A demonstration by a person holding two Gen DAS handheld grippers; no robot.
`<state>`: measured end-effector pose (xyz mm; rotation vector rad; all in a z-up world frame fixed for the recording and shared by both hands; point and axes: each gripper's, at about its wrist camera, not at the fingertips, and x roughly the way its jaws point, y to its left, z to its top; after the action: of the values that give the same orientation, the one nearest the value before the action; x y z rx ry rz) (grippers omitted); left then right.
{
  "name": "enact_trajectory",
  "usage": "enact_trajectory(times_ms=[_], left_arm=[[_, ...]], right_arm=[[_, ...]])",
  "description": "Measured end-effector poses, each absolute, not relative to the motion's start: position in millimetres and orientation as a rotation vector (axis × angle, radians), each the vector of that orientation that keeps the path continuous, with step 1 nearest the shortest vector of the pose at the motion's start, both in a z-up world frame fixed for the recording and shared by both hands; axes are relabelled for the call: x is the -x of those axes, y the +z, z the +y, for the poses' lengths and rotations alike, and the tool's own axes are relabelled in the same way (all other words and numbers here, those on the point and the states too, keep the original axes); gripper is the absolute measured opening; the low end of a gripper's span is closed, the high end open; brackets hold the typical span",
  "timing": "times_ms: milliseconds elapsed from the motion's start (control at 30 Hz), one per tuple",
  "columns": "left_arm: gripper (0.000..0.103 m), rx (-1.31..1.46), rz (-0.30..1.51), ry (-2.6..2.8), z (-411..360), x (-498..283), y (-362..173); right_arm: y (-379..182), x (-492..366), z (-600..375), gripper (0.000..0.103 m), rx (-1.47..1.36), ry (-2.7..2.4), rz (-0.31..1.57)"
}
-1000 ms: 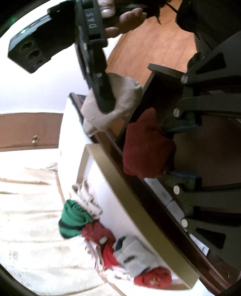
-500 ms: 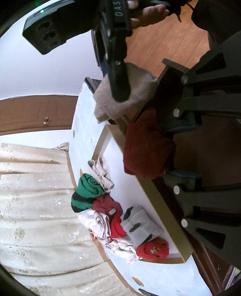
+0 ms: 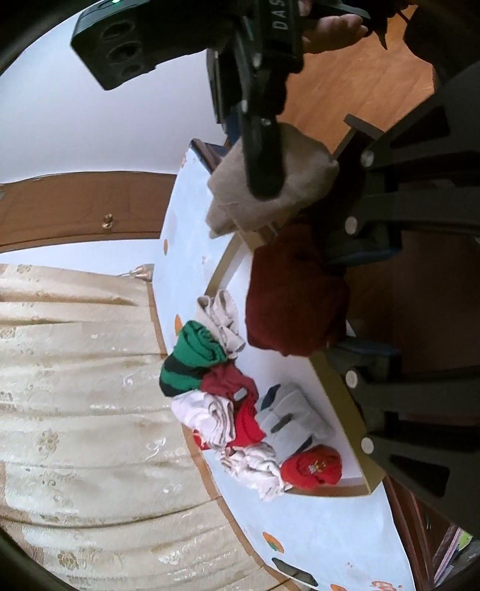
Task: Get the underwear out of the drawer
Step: 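Lift the dark red sock and beige cloth out and carry them over the box lid, then lower the held dark red sock and beige cloth into the box lid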
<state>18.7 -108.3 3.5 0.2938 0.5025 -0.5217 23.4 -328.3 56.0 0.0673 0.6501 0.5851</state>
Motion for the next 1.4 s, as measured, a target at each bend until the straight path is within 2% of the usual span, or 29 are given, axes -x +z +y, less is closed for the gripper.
enact_trajectory(times_ms=[767,1400], left_arm=[[0.032,-0.22,0.39,-0.385,-99.3,-52.5,47.0],[0.032,-0.238,0.423,-0.353,-113.4,-94.6,48.1]], right_arm=[[90.6,-45.6,-325.6,0.022,-0.048,0.564,0.532],[93.4,-102.5,-329.9,0.022,-0.061,0.522,0.553]])
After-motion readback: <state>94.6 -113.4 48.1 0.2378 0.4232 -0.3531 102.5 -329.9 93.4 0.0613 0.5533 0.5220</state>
